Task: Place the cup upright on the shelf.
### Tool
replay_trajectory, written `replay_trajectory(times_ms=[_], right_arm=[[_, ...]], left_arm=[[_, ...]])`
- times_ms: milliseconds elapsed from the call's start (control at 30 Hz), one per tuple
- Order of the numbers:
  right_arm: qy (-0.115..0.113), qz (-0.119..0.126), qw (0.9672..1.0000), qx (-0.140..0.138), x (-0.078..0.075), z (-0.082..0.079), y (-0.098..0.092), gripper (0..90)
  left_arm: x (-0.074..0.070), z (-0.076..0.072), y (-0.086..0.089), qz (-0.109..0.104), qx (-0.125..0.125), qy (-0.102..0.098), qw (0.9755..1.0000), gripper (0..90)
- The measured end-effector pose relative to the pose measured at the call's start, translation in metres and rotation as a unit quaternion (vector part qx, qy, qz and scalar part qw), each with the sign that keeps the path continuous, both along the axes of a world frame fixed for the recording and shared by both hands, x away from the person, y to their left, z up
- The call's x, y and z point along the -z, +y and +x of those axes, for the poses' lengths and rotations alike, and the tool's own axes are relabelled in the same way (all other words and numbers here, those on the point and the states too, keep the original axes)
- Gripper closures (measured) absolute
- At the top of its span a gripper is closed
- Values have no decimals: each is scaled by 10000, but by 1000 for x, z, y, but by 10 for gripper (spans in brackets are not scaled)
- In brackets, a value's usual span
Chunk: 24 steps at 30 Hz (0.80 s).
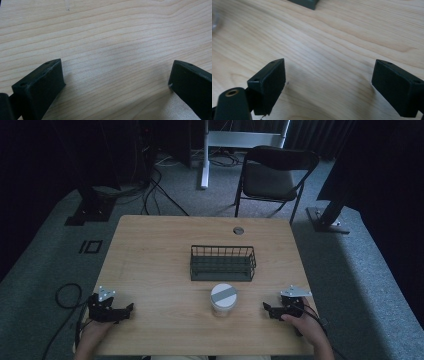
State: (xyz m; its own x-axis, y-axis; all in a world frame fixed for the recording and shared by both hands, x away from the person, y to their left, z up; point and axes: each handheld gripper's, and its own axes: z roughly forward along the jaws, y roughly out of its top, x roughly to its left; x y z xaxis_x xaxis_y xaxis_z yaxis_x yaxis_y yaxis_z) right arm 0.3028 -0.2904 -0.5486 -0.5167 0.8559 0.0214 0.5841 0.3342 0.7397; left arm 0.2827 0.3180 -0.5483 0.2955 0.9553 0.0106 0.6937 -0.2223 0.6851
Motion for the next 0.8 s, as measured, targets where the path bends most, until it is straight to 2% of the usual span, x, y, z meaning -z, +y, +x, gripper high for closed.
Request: replay_trajectory(times_ms=[67,500,800], right_arm=[[12,72,10000,-48,0,-1,2,115],[-102,143,9991,-386,-5,-5,16,116],[-207,266,9969,-709,-11,-11,33,117]], left_arm=[[0,0,0,2,0,0,10000,1],[0,0,0,0,-1,-1,10000,1],[0,0,0,-4,-4,-2,10000,1]])
